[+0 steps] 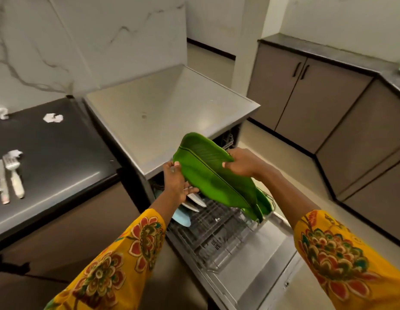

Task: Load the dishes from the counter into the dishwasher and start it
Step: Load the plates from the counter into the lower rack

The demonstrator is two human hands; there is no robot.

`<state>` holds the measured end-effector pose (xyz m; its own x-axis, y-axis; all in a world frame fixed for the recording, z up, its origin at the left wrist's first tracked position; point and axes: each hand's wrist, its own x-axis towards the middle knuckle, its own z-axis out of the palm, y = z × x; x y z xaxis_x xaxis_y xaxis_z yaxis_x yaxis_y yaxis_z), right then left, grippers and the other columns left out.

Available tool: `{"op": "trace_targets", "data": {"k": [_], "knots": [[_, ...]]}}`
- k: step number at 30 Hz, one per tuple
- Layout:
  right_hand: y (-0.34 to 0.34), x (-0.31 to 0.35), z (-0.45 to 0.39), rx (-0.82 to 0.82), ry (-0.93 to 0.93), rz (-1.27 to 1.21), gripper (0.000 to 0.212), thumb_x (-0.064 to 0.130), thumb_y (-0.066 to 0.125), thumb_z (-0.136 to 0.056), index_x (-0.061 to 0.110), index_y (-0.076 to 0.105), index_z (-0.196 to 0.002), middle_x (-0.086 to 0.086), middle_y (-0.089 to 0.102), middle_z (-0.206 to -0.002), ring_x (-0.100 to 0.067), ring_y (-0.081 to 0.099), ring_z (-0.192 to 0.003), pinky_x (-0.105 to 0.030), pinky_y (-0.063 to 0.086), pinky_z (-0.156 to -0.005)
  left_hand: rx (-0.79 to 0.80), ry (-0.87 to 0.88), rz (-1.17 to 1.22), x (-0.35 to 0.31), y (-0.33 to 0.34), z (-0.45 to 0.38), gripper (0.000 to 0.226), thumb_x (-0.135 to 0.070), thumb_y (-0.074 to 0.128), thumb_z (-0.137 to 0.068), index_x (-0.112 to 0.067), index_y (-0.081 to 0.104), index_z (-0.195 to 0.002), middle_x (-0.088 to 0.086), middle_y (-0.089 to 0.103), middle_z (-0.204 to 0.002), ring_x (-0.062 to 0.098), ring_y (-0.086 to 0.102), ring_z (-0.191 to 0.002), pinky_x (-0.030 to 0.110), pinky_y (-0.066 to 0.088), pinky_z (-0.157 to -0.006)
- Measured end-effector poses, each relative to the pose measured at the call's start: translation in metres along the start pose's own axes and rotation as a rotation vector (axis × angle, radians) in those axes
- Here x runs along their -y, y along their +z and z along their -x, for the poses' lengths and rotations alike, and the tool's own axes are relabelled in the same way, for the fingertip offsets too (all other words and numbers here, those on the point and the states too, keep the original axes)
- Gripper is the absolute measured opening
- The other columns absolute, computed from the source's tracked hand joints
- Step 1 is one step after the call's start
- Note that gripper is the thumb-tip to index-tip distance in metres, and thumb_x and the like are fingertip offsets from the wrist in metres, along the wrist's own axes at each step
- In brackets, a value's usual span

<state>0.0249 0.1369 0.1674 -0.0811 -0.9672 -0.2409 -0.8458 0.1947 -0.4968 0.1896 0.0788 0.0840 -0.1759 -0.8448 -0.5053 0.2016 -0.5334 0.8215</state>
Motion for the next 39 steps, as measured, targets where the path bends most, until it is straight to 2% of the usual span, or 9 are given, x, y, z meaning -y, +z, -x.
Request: {"op": "trace_targets", "data": {"k": [6, 9, 14, 18, 22, 25, 30, 35, 39], "knots": [[-0.004, -0.065, -0.009, 0.086, 0.002, 0.209, 0.023, 0.022, 0.051, -0.094, 0.004, 0.057, -0.109, -0.015, 0.061, -0.111, -0.030, 0.055, -0.105, -0.026, 0.033, -0.075, -0.033, -0.063, 0.031, 0.034, 0.044, -0.016, 0.016, -0.033, 0.030, -0.104, -0.019, 0.030, -0.112, 0.009, 0.043, -0.140, 0.043, 0.054, -0.113, 0.066, 0.044, -0.082], [-0.001, -0.091, -0.017, 0.085, 0.008, 0.253, 0.025, 0.022, 0.051, -0.093, 0.005, 0.058, -0.110, -0.016, 0.062, -0.110, -0.031, 0.055, -0.106, -0.027, 0.036, -0.075, -0.017, -0.149, 0.064, 0.051, 0.056, -0.029, 0.030, -0.032, 0.032, -0.104, -0.012, 0.039, -0.126, 0.009, 0.049, -0.137, 0.042, 0.055, -0.113, 0.059, 0.047, -0.080], [0.018, -0.137, -0.035, 0.042, 0.104, 0.303, 0.023, 0.020, 0.049, -0.090, 0.012, 0.059, -0.109, -0.016, 0.063, -0.109, -0.033, 0.057, -0.103, -0.032, 0.042, -0.074, -0.043, -0.250, -0.043, 0.068, 0.068, -0.047, 0.034, -0.027, 0.039, -0.102, -0.009, 0.049, -0.129, 0.011, 0.054, -0.124, 0.025, 0.055, -0.101, 0.044, 0.042, -0.084], [0.036, -0.170, -0.048, -0.017, 0.262, 0.266, 0.027, 0.015, 0.045, -0.089, 0.009, 0.056, -0.113, -0.019, 0.059, -0.110, -0.037, 0.058, -0.101, -0.035, 0.045, -0.073, -0.118, -0.291, -0.107, 0.086, 0.069, -0.061, 0.014, -0.023, 0.043, -0.101, -0.014, 0.053, -0.097, 0.001, 0.041, -0.073, 0.015, 0.040, -0.061, 0.035, 0.040, -0.064], [0.053, -0.207, -0.065, -0.085, 0.404, 0.202, 0.023, 0.011, 0.041, -0.090, 0.005, 0.055, -0.108, -0.021, 0.058, -0.107, -0.039, 0.057, -0.096, -0.038, 0.046, -0.074, -0.156, -0.320, -0.152, 0.111, 0.065, -0.079, 0.015, -0.020, 0.045, -0.100, -0.015, 0.051, -0.113, -0.001, 0.048, -0.083, 0.016, 0.050, -0.082, 0.034, 0.043, -0.070], [0.070, -0.234, -0.087, -0.077, 0.475, 0.167, 0.023, 0.011, 0.042, -0.090, 0.005, 0.055, -0.108, -0.020, 0.058, -0.105, -0.039, 0.058, -0.096, -0.039, 0.047, -0.075, -0.153, -0.364, -0.150, 0.133, 0.065, -0.097, 0.008, -0.017, 0.045, -0.099, -0.015, 0.052, -0.099, -0.001, 0.046, -0.078, 0.010, 0.043, -0.067, 0.025, 0.036, -0.059], [0.112, -0.272, -0.126, -0.029, 0.539, 0.142, 0.023, 0.012, 0.043, -0.090, 0.006, 0.056, -0.108, -0.021, 0.060, -0.105, -0.039, 0.060, -0.095, -0.042, 0.051, -0.079, -0.171, -0.440, -0.190, 0.171, 0.066, -0.131, 0.012, -0.018, 0.045, -0.099, -0.016, 0.052, -0.109, -0.004, 0.050, -0.085, 0.009, 0.048, -0.073, 0.025, 0.042, -0.065], [0.159, -0.303, -0.164, 0.020, 0.547, 0.152, 0.025, 0.015, 0.048, -0.091, 0.004, 0.056, -0.112, -0.021, 0.060, -0.108, -0.039, 0.059, -0.099, -0.045, 0.050, -0.084, -0.201, -0.514, -0.257, 0.204, 0.053, -0.161, 0.011, -0.020, 0.047, -0.099, -0.019, 0.056, -0.094, -0.004, 0.053, -0.082, 0.011, 0.049, -0.073, 0.025, 0.040, -0.063], [0.198, -0.329, -0.187, 0.088, 0.520, 0.166, 0.025, 0.015, 0.050, -0.093, 0.006, 0.056, -0.115, -0.019, 0.061, -0.106, -0.035, 0.061, -0.096, -0.044, 0.052, -0.081, -0.238, -0.551, -0.251, 0.224, 0.039, -0.180, 0.021, -0.020, 0.046, -0.099, -0.014, 0.055, -0.117, 0.001, 0.057, -0.107, 0.016, 0.055, -0.098, 0.029, 0.047, -0.071]]}}
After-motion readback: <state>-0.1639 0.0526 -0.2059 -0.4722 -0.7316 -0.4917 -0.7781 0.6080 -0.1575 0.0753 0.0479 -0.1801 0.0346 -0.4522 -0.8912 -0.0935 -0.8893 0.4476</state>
